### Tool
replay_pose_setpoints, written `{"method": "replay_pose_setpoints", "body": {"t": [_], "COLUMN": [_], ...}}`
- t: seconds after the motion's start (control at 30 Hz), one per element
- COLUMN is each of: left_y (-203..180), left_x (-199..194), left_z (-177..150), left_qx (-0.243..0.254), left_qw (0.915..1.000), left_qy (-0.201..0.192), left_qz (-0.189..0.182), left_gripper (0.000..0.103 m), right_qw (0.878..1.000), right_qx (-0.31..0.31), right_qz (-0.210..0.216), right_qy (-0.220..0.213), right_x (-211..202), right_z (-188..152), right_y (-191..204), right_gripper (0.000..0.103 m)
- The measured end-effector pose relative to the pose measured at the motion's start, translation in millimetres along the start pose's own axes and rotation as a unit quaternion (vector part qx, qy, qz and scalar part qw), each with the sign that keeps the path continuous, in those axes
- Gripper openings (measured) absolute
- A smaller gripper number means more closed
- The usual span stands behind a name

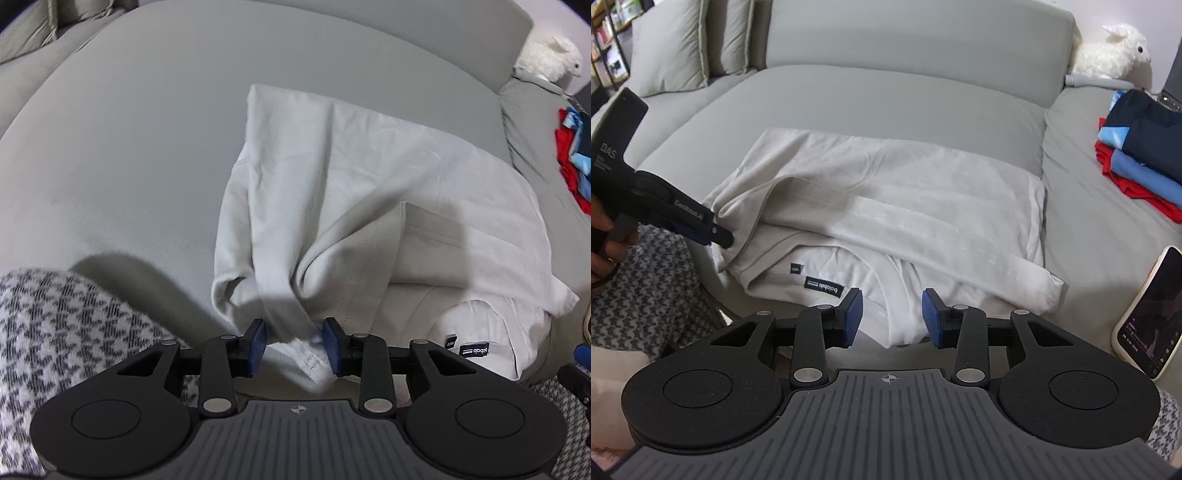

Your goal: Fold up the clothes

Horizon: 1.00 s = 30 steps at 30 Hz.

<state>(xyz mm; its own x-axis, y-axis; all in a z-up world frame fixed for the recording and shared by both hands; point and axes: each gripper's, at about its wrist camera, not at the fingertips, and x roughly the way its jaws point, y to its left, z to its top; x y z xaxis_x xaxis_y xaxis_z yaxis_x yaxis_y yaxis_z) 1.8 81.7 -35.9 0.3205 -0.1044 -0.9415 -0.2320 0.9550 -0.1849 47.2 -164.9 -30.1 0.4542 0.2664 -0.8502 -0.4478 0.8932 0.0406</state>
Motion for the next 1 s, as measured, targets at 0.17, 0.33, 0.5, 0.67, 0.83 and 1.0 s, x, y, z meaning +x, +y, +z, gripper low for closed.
{"method": "replay_pose_setpoints", "body": {"t": [0.17,0.33,0.5,0.67,0.83,1.0], "left_y": [5,10,-9,-36,-53,-42], "left_x": [-25,-25,-41,-62,-12,11], "left_z": [1,13,14,15,4,-15], "left_qx": [0.061,0.191,0.270,0.259,0.232,0.201], "left_qw": [0.9975,0.9751,0.9502,0.9633,0.9719,0.9792], "left_qy": [-0.011,0.026,-0.009,-0.050,-0.013,0.025], "left_qz": [0.034,0.110,0.155,0.047,0.035,0.003], "left_gripper": [0.004,0.016,0.039,0.048,0.048,0.046], "right_qw": [1.000,1.000,0.999,0.997,0.993,0.995], "right_qx": [0.001,0.001,0.007,0.043,0.100,0.094], "right_qz": [-0.004,-0.007,-0.029,-0.055,-0.065,-0.029], "right_qy": [0.002,0.023,0.035,0.026,0.019,-0.013], "right_x": [-2,4,5,3,8,29], "right_z": [-1,-5,-11,-13,-11,-5], "right_y": [1,1,-7,-38,-68,-62], "right_gripper": [0.042,0.047,0.047,0.047,0.047,0.047]}}
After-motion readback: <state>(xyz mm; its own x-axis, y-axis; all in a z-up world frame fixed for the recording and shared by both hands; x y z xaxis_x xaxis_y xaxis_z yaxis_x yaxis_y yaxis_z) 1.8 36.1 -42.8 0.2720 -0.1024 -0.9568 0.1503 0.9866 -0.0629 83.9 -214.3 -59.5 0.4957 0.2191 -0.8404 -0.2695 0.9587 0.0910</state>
